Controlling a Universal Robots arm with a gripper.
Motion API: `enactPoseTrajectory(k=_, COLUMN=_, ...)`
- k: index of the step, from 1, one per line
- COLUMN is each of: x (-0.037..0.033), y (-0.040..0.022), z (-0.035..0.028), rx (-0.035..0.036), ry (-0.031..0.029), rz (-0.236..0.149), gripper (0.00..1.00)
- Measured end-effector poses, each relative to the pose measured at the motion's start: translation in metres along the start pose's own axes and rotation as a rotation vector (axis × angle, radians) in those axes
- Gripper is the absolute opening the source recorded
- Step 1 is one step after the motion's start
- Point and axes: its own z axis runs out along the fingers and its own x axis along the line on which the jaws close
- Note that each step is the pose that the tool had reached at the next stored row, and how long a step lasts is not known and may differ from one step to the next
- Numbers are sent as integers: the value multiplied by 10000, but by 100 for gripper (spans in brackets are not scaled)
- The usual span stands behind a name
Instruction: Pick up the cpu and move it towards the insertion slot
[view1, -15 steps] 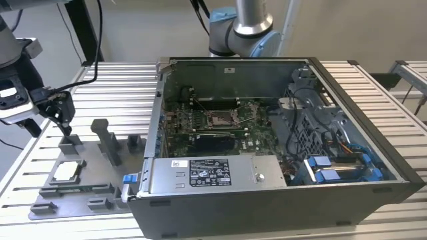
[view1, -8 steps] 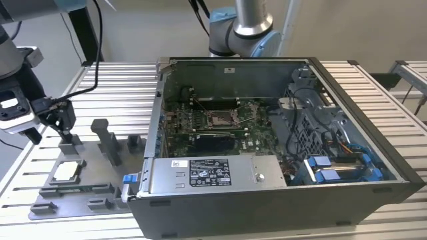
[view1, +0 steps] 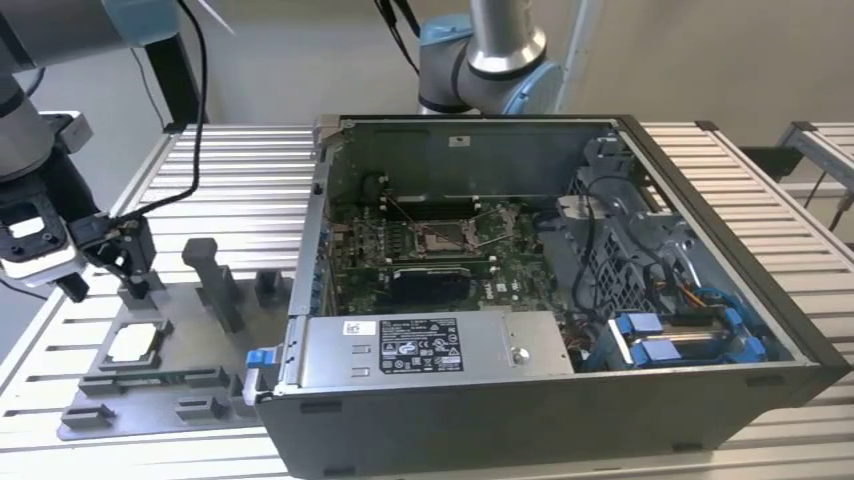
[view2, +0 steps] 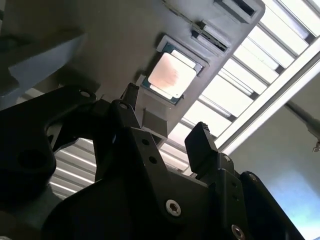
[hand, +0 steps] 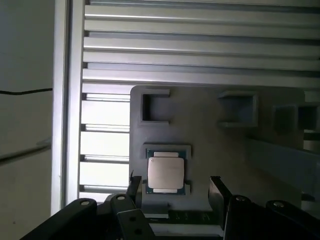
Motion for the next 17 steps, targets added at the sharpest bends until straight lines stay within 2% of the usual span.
enactPoseTrajectory(k=5, x=2, y=-28, z=126, rx=1, ry=1, rz=1, gripper=100)
enactPoseTrajectory(k=17, x=11, y=-49, z=346, rx=1, ry=1, rz=0, gripper=100)
